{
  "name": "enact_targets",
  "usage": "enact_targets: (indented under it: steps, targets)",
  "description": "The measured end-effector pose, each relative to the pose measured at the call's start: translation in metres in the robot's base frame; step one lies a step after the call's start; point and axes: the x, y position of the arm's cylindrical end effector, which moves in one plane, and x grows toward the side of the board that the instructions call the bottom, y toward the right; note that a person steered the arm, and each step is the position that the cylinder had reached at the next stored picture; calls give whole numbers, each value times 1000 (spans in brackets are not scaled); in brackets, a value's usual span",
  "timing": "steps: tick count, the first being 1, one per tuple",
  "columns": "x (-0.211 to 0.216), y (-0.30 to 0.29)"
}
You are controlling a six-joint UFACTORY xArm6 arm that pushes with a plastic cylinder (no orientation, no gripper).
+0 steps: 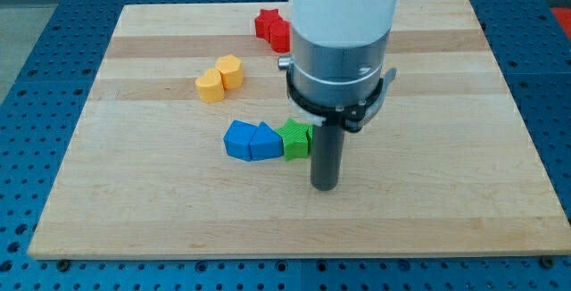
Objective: Nudge the yellow heart bit a right
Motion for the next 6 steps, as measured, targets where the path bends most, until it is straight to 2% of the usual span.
enact_targets:
  steps: [1,3,4,6]
  targets:
    - [13,-49]
    - [7,-174]
    - [-20,-213]
    - [-127,-224]
